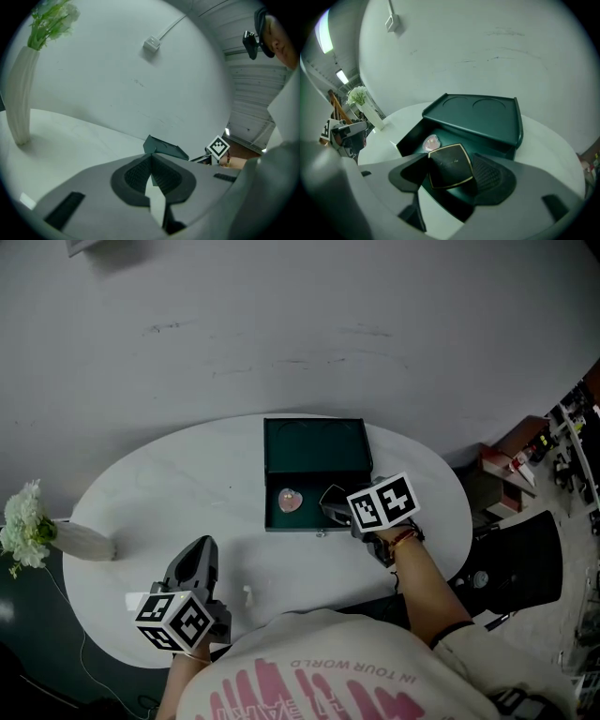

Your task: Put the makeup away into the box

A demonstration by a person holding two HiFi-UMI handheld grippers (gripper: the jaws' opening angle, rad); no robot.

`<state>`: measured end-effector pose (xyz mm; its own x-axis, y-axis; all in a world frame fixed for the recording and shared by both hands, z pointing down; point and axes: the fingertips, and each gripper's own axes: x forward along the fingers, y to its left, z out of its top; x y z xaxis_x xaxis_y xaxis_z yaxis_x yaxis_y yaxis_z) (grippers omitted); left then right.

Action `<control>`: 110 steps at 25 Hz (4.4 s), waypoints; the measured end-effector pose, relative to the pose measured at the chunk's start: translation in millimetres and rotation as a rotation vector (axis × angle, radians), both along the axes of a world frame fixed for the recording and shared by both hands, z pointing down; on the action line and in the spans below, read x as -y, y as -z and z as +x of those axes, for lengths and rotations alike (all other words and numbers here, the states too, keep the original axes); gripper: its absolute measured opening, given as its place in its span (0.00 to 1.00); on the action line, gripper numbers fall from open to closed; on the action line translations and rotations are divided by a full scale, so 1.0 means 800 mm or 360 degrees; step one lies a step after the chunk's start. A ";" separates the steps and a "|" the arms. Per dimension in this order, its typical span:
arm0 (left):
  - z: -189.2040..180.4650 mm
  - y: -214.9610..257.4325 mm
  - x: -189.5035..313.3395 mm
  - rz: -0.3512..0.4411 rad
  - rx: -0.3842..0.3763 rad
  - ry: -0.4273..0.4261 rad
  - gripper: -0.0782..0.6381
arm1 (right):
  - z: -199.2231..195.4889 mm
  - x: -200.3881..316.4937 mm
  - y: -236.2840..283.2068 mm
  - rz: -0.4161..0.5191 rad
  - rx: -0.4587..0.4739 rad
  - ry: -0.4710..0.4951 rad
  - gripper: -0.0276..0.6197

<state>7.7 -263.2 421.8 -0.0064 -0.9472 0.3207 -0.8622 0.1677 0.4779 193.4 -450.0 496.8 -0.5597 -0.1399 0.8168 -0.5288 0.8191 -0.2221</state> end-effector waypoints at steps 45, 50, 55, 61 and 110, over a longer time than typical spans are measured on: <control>-0.004 -0.008 -0.024 -0.0015 -0.0009 0.0101 0.11 | -0.013 -0.009 -0.054 0.0070 -0.0433 0.0244 0.52; 0.000 -0.008 -0.025 -0.0013 -0.0007 0.0094 0.11 | -0.014 -0.010 -0.053 0.0094 -0.0434 0.0267 0.52; 0.003 -0.008 -0.028 -0.0013 -0.0005 0.0103 0.11 | -0.016 -0.008 -0.052 0.0140 -0.0425 0.0289 0.52; 0.003 -0.008 -0.038 -0.0018 -0.0012 0.0127 0.11 | -0.016 -0.008 -0.053 0.0137 -0.0432 0.0285 0.52; -0.039 0.034 -0.192 0.0111 0.0025 0.0027 0.11 | -0.167 -0.306 0.085 0.0081 0.0830 -0.0340 0.04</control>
<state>-23.4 -109.8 394.6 -0.0273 -0.9668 0.2539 -0.8672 0.1493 0.4751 59.7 -205.3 429.1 -0.8424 -0.3262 0.4289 -0.5147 0.7226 -0.4614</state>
